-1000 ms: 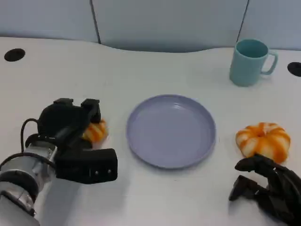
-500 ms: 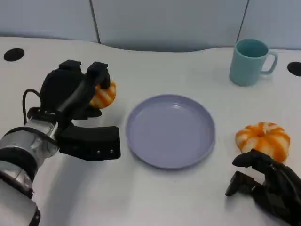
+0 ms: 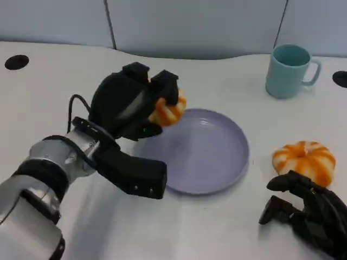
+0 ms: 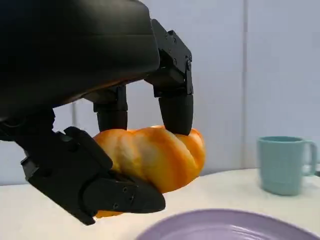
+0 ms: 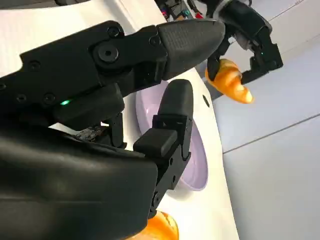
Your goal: Grasp the bread from the table and place it into the plate.
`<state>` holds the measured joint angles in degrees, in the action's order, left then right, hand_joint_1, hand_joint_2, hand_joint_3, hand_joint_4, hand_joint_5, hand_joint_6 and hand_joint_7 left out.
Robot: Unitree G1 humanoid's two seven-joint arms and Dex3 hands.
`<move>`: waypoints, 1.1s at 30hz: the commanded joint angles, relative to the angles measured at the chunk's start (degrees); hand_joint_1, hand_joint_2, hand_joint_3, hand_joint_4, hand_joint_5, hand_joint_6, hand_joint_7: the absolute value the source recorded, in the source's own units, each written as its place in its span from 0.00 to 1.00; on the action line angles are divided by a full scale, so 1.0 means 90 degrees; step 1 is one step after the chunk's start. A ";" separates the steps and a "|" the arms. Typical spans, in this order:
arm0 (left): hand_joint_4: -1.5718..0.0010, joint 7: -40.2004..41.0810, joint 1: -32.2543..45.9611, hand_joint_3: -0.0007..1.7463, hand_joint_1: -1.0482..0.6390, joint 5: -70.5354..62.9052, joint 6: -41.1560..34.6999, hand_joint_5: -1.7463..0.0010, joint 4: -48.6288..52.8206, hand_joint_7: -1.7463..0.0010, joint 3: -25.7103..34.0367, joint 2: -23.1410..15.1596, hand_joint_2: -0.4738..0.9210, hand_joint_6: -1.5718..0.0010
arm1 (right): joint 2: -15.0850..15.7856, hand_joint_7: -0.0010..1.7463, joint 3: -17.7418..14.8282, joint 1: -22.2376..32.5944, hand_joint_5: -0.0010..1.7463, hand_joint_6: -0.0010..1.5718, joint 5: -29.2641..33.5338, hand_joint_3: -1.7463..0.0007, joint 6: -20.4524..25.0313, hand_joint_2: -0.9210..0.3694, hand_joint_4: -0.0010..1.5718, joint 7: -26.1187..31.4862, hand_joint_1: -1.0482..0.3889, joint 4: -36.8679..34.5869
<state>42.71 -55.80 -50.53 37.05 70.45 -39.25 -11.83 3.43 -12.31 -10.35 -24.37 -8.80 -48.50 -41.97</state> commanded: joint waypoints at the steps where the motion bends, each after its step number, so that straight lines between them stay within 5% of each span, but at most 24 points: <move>1: 0.42 -0.0407 -0.0226 0.47 0.50 -0.0026 0.0231 0.00 -0.0045 0.00 -0.0084 -0.0028 0.77 0.54 | 0.0023 0.55 0.0011 0.0166 0.80 0.44 0.0066 0.88 0.0077 0.00 0.41 0.0072 0.40 -0.0059; 7: 0.40 -0.0947 -0.0269 0.47 0.47 0.0030 0.0517 0.00 -0.0086 0.00 -0.0091 0.0138 0.77 0.51 | 0.0030 0.54 -0.0017 0.0159 0.79 0.44 0.0036 0.87 0.0062 0.00 0.40 -0.0002 0.40 -0.0109; 20: 0.35 -0.0590 -0.0224 0.53 0.48 -0.0238 0.0535 0.00 0.0107 0.00 -0.0365 0.0663 0.77 0.48 | 0.0009 0.55 0.0028 0.0231 0.80 0.44 0.0054 0.89 0.0208 0.00 0.41 0.0106 0.39 0.0093; 28: 0.41 -0.1121 -0.0214 0.57 0.49 -0.0027 0.0482 0.00 0.0292 0.01 -0.0212 0.0754 0.78 0.51 | 0.0009 0.54 0.0025 0.0215 0.80 0.44 0.0044 0.87 0.0139 0.00 0.41 0.0036 0.40 0.0024; 29: 0.44 -0.1230 -0.0220 0.55 0.50 0.0009 0.0453 0.15 0.0305 0.25 -0.0187 0.0762 0.76 0.48 | 0.0013 0.54 0.0026 0.0212 0.80 0.44 0.0036 0.88 0.0163 0.00 0.41 0.0025 0.40 0.0027; 31: 0.46 -0.1389 -0.0224 0.49 0.50 0.0067 0.0394 0.29 0.0310 0.50 -0.0146 0.0769 0.76 0.44 | 0.0026 0.54 0.0031 0.0203 0.80 0.43 0.0041 0.88 0.0165 0.00 0.40 -0.0001 0.39 0.0017; 33: 0.48 -0.1415 -0.0216 0.41 0.49 0.0084 0.0373 0.33 0.0291 0.59 -0.0134 0.0765 0.80 0.46 | 0.0033 0.54 0.0033 0.0197 0.80 0.43 0.0053 0.88 0.0152 0.00 0.40 -0.0008 0.39 0.0005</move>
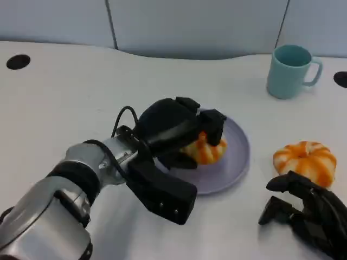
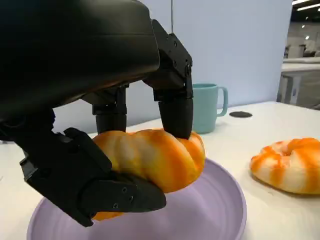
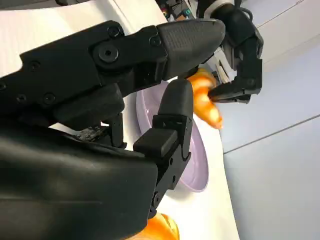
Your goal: Grasp the bread from the table and place it into the plate.
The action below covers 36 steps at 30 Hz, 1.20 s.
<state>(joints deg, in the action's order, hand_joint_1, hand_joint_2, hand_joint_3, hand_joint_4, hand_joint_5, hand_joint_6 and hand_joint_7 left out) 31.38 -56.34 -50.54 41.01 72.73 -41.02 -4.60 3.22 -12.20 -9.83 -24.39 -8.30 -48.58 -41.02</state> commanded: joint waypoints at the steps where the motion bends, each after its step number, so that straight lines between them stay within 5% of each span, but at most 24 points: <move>1: 0.49 -0.0329 -0.0156 0.40 0.49 0.0130 -0.0122 0.33 0.0039 0.61 0.0090 -0.0032 0.81 0.46 | 0.0055 0.54 0.0020 0.0138 0.80 0.43 0.0055 0.88 0.0100 0.00 0.40 0.0001 0.39 -0.0099; 2: 0.61 -0.0551 -0.0166 0.35 0.47 0.0174 -0.0196 0.31 0.0045 0.70 0.0112 -0.0024 0.87 0.59 | 0.0055 0.55 0.0017 0.0131 0.80 0.43 0.0048 0.88 0.0112 0.00 0.40 -0.0012 0.39 -0.0104; 4: 0.72 -0.0833 -0.0170 0.30 0.46 0.0227 -0.0289 0.33 0.0030 0.81 0.0150 -0.0017 0.90 0.67 | 0.0056 0.55 0.0014 0.0123 0.80 0.43 0.0039 0.88 0.0126 0.00 0.40 -0.0030 0.39 -0.0111; 10: 0.75 -0.1128 -0.0163 0.29 0.46 0.0268 -0.0447 0.35 -0.0032 0.85 0.0173 -0.0018 0.91 0.69 | 0.0049 0.56 0.0009 0.0131 0.81 0.42 0.0046 0.88 0.0141 0.00 0.40 -0.0015 0.39 -0.0092; 11: 0.88 -0.1249 -0.0172 0.18 0.36 0.0269 -0.0535 0.48 -0.0030 0.90 0.0165 -0.0013 0.96 0.76 | 0.0045 0.56 0.0010 0.0139 0.81 0.42 0.0050 0.88 0.0149 0.00 0.40 0.0004 0.39 -0.0076; 13: 0.94 -0.1395 -0.0175 0.12 0.31 0.0281 -0.0639 0.55 -0.0049 0.93 0.0159 -0.0010 0.99 0.80 | 0.0040 0.57 0.0013 0.0147 0.81 0.42 0.0053 0.88 0.0158 0.00 0.40 0.0024 0.39 -0.0058; 20: 1.00 -0.2060 -0.0181 0.12 0.18 0.0453 -0.0680 0.71 -0.0072 0.98 0.0256 -0.0064 1.00 0.89 | 0.0046 0.58 0.0014 0.0149 0.80 0.42 0.0061 0.89 0.0191 0.00 0.40 0.0076 0.38 -0.0041; 36: 0.98 -0.2075 -0.0051 0.12 0.13 0.0918 -0.0022 0.70 -0.0366 0.97 0.0741 -0.0446 1.00 0.86 | 0.0061 0.58 0.0006 0.0102 0.81 0.41 0.0070 0.88 0.0115 0.00 0.40 0.0010 0.39 -0.0136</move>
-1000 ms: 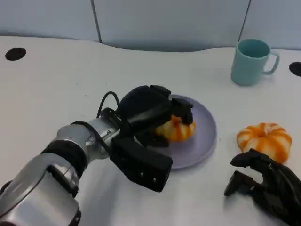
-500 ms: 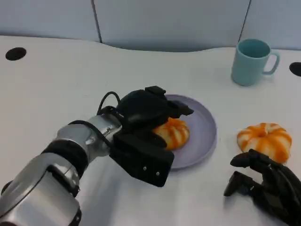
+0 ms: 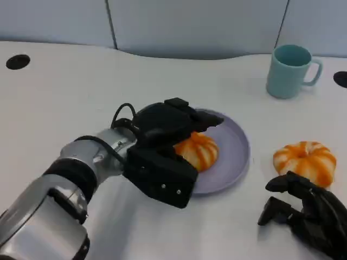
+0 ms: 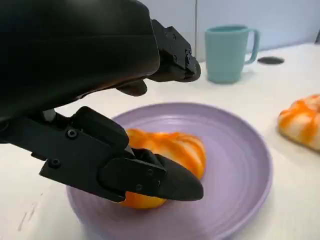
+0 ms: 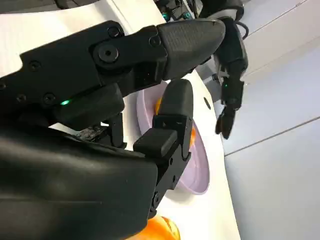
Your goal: Grasp the bread from the table and place it into the plate.
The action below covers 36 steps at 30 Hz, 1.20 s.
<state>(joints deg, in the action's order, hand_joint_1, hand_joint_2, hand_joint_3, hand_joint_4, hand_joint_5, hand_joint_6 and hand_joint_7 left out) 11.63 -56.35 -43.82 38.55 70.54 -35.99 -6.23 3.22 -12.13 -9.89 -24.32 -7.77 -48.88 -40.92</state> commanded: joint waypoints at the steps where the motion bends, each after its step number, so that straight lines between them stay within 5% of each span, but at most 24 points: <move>1: 0.98 0.0111 -0.0044 0.12 0.13 0.0182 0.0276 0.70 -0.0131 0.97 0.0199 -0.0277 1.00 0.86 | 0.0061 0.58 -0.0002 0.0108 0.81 0.41 0.0064 0.88 0.0052 0.00 0.40 0.0045 0.39 -0.0151; 7: 0.99 0.0101 -0.0036 0.12 0.13 0.0158 0.0300 0.69 -0.0135 0.97 0.0238 -0.0279 1.00 0.86 | 0.0062 0.58 -0.0001 0.0104 0.81 0.41 0.0063 0.88 0.0040 0.00 0.40 0.0042 0.39 -0.0163; 12: 0.95 -0.0228 0.0427 0.06 0.19 0.0926 0.1076 0.69 -0.0433 0.96 0.0872 -0.0796 1.00 0.82 | 0.0071 0.58 -0.0031 0.0067 0.81 0.41 0.0032 0.88 0.0027 0.00 0.40 -0.0025 0.39 -0.0234; 22: 0.93 -0.1196 0.1357 0.09 0.26 0.2397 0.1949 0.70 -0.0711 0.96 0.1910 -0.1063 1.00 0.79 | 0.0094 0.58 -0.0057 0.0060 0.80 0.40 0.0012 0.89 0.0073 0.00 0.40 -0.0047 0.40 -0.0243; 28: 0.93 -0.1559 0.1537 0.10 0.28 0.2693 0.2088 0.71 -0.0796 0.97 0.2201 -0.1053 1.00 0.79 | 0.0089 0.57 -0.0075 0.0041 0.79 0.41 0.0012 0.89 0.0034 0.00 0.40 -0.0073 0.40 -0.0291; 36: 0.85 -0.2651 0.2913 0.09 0.33 0.4596 0.1994 0.68 -0.1781 0.96 0.3225 -0.0851 1.00 0.75 | 0.0123 0.56 -0.0110 0.0016 0.79 0.42 0.0008 0.89 0.0042 0.00 0.40 -0.0119 0.39 -0.0369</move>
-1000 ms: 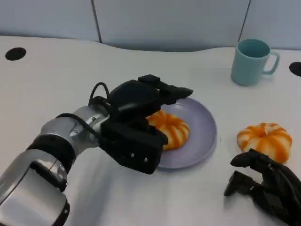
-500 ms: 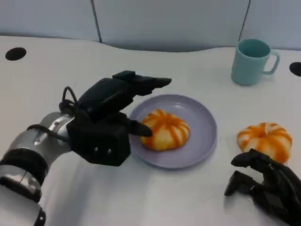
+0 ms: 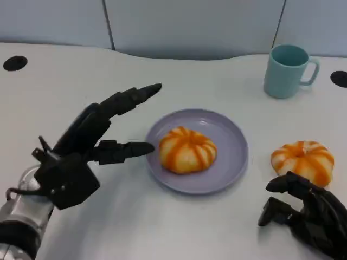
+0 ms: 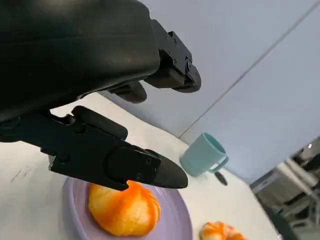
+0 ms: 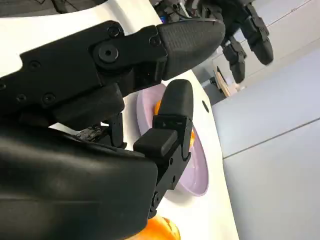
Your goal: Grasp the bread from the table and place it into the plate.
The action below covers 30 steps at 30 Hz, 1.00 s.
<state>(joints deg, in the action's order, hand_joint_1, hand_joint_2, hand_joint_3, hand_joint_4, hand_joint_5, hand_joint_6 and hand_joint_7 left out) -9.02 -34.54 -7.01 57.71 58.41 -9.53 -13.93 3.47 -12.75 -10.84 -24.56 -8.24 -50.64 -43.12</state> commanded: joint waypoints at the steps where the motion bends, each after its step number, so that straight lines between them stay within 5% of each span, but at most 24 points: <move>1: 0.83 -0.0405 0.0644 0.10 0.33 0.0624 -0.0214 0.67 -0.0607 0.96 0.0359 0.0036 1.00 0.74 | 0.0094 0.56 -0.0042 0.0123 0.79 0.42 0.0036 0.89 0.0111 0.00 0.41 0.0085 0.39 -0.0112; 8: 0.80 -0.0694 0.1402 0.11 0.33 0.1224 -0.0756 0.65 -0.1629 0.96 0.0661 0.0212 1.00 0.72 | 0.0092 0.56 -0.0046 0.0118 0.79 0.42 0.0033 0.90 0.0126 0.00 0.41 0.0098 0.39 -0.0106; 9: 0.70 -0.0766 0.1760 0.15 0.37 0.1562 -0.0940 0.59 -0.2040 0.93 0.0759 0.0298 1.00 0.64 | 0.0090 0.56 -0.0050 0.0111 0.79 0.42 0.0031 0.90 0.0121 0.00 0.40 0.0098 0.40 -0.0114; 12: 0.62 -0.0923 0.2498 0.18 0.40 0.2368 -0.1610 0.52 -0.3039 0.90 0.0952 0.0587 1.00 0.55 | 0.0087 0.56 -0.0059 0.0070 0.80 0.42 0.0027 0.89 0.0094 0.00 0.40 0.0078 0.40 -0.0169; 17: 0.66 -0.1344 0.3106 0.21 0.39 0.3317 -0.2779 0.34 -0.3999 0.84 0.1156 0.0877 1.00 0.52 | 0.0081 0.57 -0.0041 0.0032 0.80 0.41 0.0075 0.89 0.0056 0.00 0.40 0.0102 0.40 -0.0192; 30: 0.60 -0.1104 0.4144 0.18 0.38 0.3510 -0.4380 0.23 -0.5121 0.73 0.1585 0.1479 1.00 0.48 | 0.0071 0.55 -0.0006 0.0057 0.79 0.42 0.0068 0.90 0.0072 0.00 0.41 0.0116 0.39 -0.0135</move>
<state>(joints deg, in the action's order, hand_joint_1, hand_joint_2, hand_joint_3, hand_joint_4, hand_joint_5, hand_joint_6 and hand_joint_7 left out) -20.33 0.37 23.88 21.19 14.31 3.83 -1.02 3.57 -12.69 -11.55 -24.35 -8.53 -50.28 -44.02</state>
